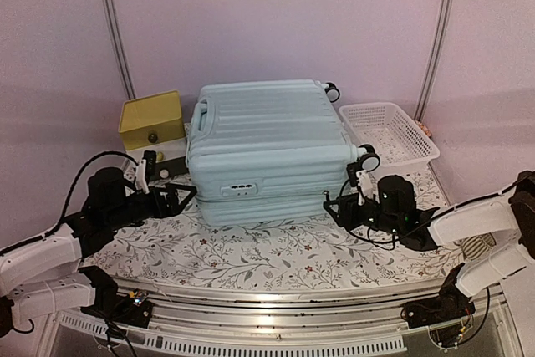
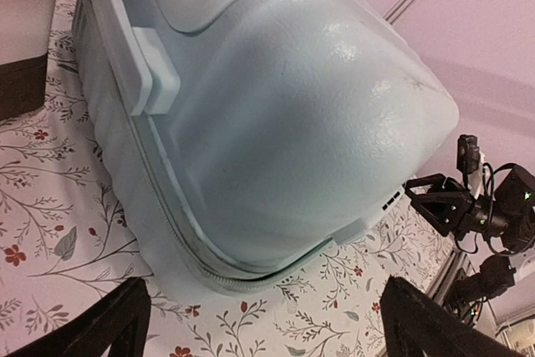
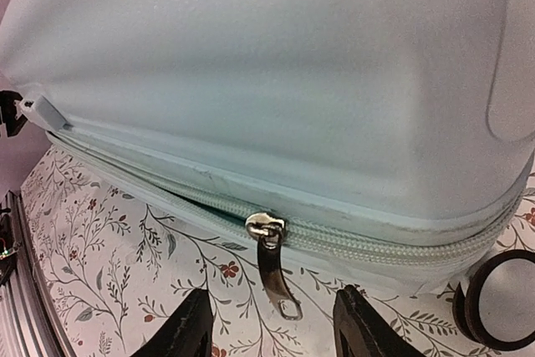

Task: Open, take out, and arrange the luggage
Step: Grab the zipper of the luggage.

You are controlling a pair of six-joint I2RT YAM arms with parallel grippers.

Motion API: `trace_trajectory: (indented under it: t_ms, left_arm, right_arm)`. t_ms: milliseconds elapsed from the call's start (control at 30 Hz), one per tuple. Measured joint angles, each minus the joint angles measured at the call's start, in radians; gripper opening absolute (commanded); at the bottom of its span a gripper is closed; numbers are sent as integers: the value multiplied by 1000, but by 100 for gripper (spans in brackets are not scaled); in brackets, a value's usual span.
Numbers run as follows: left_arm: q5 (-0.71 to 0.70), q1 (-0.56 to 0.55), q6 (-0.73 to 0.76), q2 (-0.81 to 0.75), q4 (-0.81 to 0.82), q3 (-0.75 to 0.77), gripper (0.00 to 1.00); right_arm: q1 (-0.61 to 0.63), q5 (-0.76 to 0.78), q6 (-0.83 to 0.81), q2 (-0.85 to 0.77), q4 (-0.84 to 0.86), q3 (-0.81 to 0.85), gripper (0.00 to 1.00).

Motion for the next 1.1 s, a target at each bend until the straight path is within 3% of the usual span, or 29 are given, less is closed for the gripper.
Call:
trace_trajectory:
  t_ms: [367,567,800,1100]
  left_arm:
    - [-2,0,3,-29,0,-1,98]
    - [-5,0,11,-31,-1,-1,98]
    - [-11,0,19,-42,-7,-1,98]
    - [-18,0,29,-50,-16,-1,98]
  right_arm:
    - [-64,-80,90,85,105,2,49]
    - [-76,-149,126,146,185,1,38]
    - [-77,-161,162,161,230,0,5]
    - [-78,-151,173,107,194,-7,2]
